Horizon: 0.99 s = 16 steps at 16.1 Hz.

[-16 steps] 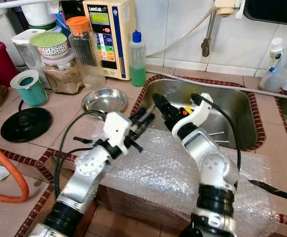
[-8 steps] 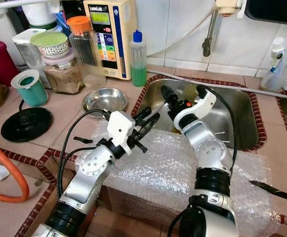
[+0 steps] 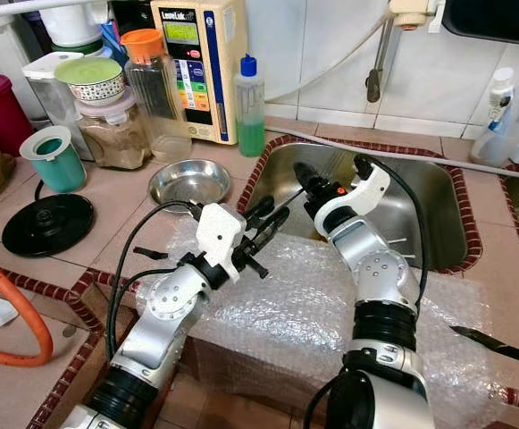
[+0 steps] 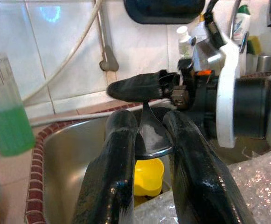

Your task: Kitchen organization

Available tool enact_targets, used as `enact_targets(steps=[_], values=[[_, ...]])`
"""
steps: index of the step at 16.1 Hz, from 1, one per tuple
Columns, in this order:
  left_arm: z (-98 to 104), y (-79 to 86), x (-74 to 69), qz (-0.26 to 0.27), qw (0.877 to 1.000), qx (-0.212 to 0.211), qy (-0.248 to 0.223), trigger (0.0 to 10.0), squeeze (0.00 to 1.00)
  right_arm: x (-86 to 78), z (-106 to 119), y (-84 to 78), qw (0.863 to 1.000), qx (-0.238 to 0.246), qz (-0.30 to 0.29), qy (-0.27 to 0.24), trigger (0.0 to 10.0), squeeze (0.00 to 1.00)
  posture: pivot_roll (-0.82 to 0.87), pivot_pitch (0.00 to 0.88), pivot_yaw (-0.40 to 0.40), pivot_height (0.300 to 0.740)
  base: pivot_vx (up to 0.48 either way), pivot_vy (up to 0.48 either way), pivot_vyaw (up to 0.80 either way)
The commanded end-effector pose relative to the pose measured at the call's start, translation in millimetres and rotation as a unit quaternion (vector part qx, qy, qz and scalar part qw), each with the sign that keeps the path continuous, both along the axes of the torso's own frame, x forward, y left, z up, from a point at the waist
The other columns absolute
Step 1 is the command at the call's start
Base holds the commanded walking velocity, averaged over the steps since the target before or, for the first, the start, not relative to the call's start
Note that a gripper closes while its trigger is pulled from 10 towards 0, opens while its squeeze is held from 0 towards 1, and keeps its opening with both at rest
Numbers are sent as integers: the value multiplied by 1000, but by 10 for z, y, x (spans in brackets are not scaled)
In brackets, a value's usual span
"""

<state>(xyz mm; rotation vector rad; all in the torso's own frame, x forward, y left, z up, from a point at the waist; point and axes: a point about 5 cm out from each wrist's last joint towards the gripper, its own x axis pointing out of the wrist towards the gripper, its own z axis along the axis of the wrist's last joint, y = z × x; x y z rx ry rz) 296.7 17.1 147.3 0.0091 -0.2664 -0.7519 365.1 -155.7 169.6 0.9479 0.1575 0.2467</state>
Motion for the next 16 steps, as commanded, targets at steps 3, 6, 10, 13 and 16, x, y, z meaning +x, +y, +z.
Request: enact_targets(steps=[3, 6, 10, 13, 16], values=[[64, 86, 90, 25, 1000, -1, -13, 1373, 0, 34, 40, -50, 1000, -5, -18, 1, 0, 0, -108, 0, 83, 740, 0, 0, 0], [80, 138, 164, 53, 999, -8, -6, 1137, 0, 37, 11, -113, 999, -8, -40, 10, 0, 0, -95, 0, 81, 740, 0, 0, 0], [54, 140, 140, 42, 999, -17, 11, 10000, 1000, 67, -55, -190, 994, -79, -76, 6, 0, 0, -65, 0, 69, 740, 0, 0, 0], [64, 147, 124, 38, 999, -19, 12, 10000, 1000, 94, -26, -283, 989, -88, -115, -8, 0, 0, -46, 0, 69, 740, 0, 0, 0], [59, 123, 119, 36, 999, -19, 12, 10000, 1000, 125, -107, -217, 991, -82, -106, 13, 0, 0, -43, 0, 70, 740, 0, 0, 0]])
